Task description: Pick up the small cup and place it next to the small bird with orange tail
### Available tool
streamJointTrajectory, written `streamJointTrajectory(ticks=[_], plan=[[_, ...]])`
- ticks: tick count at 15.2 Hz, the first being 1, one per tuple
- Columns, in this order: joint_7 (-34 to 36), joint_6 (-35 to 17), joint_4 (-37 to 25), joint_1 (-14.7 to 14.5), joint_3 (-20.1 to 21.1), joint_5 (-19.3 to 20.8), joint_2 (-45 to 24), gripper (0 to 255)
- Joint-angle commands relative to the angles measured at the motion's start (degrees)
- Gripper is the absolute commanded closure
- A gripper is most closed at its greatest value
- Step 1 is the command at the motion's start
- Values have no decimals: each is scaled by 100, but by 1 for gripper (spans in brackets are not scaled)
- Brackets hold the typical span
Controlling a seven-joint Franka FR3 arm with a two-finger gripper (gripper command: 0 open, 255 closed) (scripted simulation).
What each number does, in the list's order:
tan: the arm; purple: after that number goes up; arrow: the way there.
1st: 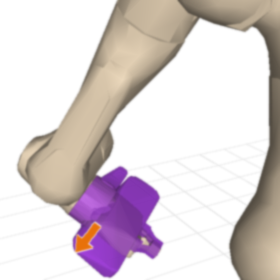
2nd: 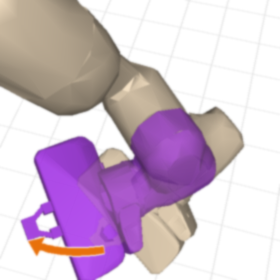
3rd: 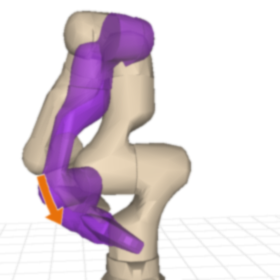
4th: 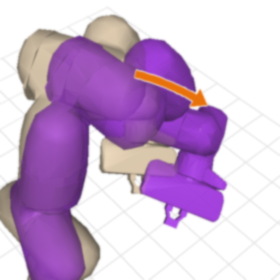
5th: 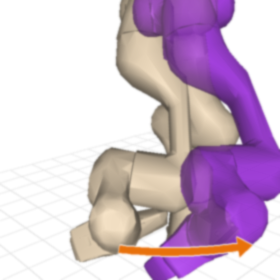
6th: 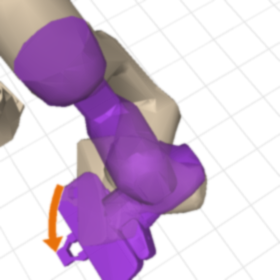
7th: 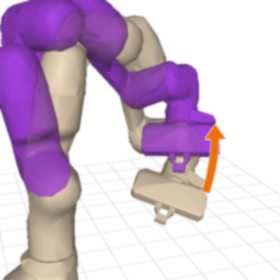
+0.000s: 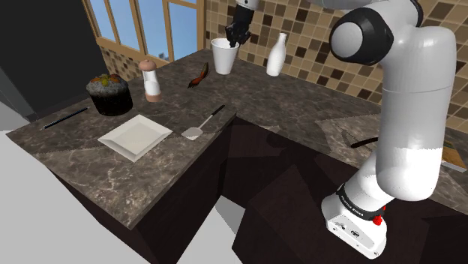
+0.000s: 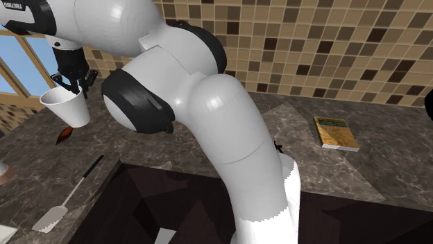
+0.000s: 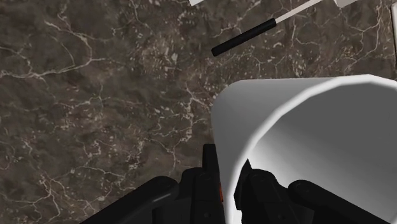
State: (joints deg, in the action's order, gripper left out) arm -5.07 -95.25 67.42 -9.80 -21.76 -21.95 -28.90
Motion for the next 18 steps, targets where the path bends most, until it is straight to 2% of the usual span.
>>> streamJointTrajectory(ticks=[1,18], plan=[[-32,-183,215,-43,1,5,34,255],[-342,-1407,1429,-182,51,-106,-28,255]])
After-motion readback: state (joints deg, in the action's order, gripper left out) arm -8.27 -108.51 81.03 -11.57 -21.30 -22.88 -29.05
